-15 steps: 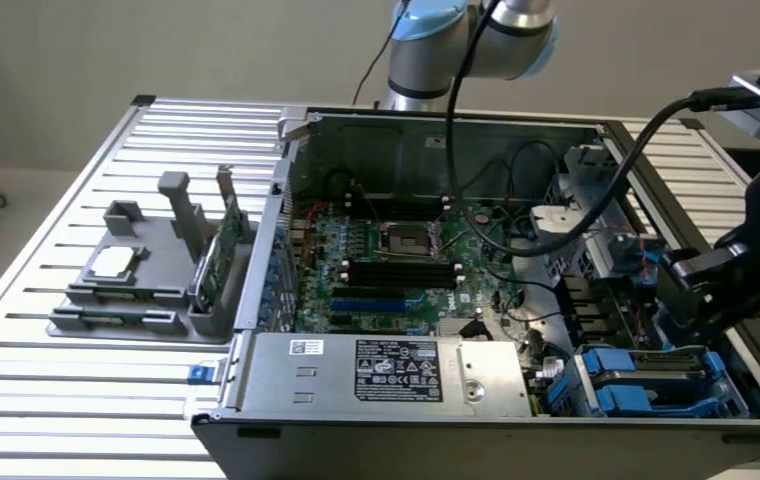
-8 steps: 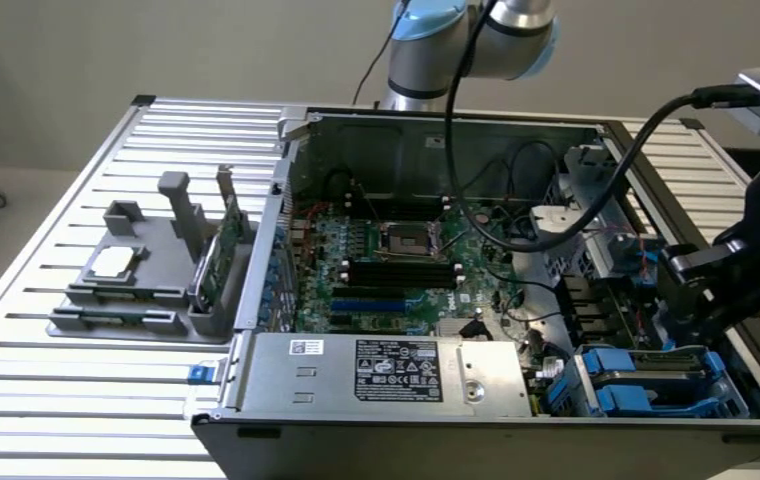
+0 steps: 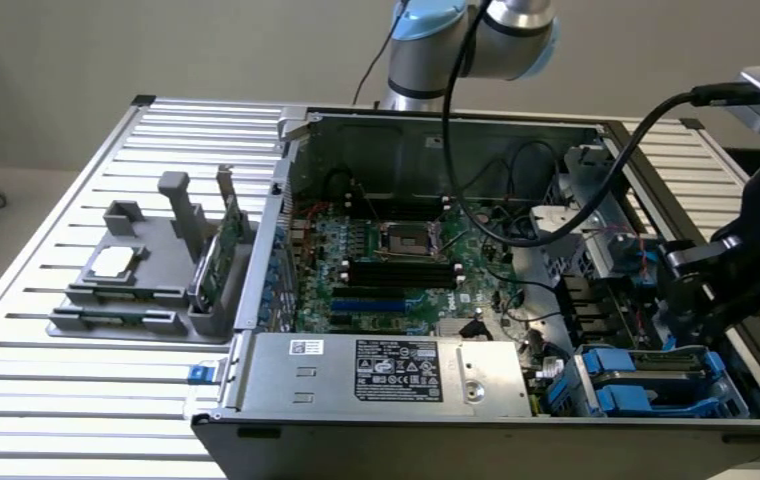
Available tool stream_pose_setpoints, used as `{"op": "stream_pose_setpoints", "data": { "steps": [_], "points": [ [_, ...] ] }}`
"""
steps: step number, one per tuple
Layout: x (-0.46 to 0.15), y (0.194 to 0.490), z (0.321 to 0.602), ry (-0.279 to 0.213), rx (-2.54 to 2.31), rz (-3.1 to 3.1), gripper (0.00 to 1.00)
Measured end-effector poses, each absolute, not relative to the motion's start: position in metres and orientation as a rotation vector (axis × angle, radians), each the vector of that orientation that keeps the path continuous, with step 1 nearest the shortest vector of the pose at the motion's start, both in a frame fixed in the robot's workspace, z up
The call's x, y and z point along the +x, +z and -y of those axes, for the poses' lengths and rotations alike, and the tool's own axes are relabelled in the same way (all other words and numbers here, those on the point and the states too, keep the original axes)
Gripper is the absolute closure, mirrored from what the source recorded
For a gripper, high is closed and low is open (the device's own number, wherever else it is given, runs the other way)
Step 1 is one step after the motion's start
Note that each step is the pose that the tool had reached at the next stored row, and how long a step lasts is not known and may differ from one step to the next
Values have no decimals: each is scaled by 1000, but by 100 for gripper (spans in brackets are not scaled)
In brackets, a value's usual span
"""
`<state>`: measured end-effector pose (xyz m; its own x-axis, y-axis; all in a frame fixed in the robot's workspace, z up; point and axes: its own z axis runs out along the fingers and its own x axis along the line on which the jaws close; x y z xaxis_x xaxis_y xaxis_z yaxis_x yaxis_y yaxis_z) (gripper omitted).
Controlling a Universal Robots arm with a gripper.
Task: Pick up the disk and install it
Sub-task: 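Insert the first disk wire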
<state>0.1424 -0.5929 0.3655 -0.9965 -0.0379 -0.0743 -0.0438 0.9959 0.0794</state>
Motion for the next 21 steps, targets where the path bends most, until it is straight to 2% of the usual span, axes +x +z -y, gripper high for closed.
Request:
{"op": "stream_pose_setpoints", "data": {
  "steps": [10, 13, 14, 21],
  "points": [
    [137, 365, 591, 119, 42, -3046, 65],
    [134, 364, 591, 118, 71, -3043, 63],
    [133, 364, 590, 117, 81, -3042, 57],
    [129, 364, 589, 114, 147, -3036, 59]
  ]
}}
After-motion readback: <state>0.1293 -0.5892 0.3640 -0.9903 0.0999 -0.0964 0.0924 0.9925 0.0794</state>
